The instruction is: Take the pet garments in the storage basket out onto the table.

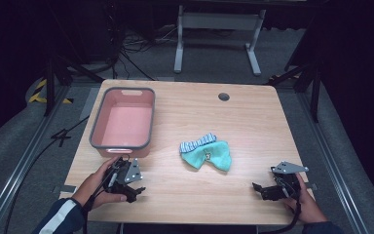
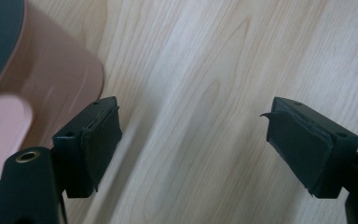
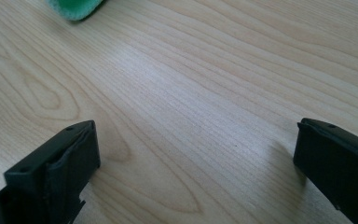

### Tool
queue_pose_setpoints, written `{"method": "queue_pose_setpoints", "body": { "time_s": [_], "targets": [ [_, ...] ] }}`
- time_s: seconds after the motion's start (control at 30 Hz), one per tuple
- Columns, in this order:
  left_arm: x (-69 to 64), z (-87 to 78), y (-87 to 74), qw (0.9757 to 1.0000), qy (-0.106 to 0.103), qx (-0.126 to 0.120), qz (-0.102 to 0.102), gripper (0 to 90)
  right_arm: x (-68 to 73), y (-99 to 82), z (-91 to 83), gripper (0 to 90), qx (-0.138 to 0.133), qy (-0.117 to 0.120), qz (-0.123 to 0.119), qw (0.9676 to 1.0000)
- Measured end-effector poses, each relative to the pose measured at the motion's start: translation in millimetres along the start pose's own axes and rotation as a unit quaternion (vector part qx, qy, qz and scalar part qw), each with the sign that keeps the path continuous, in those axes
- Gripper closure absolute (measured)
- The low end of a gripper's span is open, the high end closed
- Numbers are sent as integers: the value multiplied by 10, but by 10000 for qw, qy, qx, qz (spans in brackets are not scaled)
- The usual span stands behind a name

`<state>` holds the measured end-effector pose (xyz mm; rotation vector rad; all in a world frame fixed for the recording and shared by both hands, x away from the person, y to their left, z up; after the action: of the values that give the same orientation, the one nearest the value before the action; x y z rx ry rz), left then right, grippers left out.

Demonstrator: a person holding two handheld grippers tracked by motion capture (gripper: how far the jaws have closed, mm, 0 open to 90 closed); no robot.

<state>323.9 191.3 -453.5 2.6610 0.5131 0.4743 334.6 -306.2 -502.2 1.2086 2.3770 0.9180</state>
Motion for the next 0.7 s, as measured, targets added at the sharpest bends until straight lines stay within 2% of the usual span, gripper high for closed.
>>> {"method": "queue_pose_setpoints", "body": {
  "time_s": [0.07,0.17,0.23,0.33,0.5,0.6,0.7],
  "targets": [
    [27,14,-111,9999,3,39,-95,179,0,0,0,5,0,1,2,10000],
    [53,27,-191,9999,-9,101,-83,176,1,1,0,5,-3,3,11,10000],
    [114,40,-306,9996,-51,41,-290,175,0,0,0,5,0,0,2,10000],
    [159,28,-408,9991,-93,-17,-425,175,1,0,0,5,-3,2,6,10000],
    [198,5,-520,9985,-192,-94,-507,173,2,1,0,5,-5,4,11,10000],
    [226,-4,-609,9971,-222,-207,-701,171,1,0,0,4,-3,-1,9,10000],
    [259,7,-706,9963,-180,-171,-818,172,3,1,0,4,-7,-1,20,10000]
  ]
}}
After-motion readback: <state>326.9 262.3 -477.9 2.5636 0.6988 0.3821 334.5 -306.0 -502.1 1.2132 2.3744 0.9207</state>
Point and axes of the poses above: each handheld gripper's, and its own axes: z roughly forward along the jaws, y roughly out of its top, x roughly to its left, the point moved 2 cm from there along z, roughly forward along the jaws, and after that the axes turned 3 degrees about x, right-handed, at the moved point
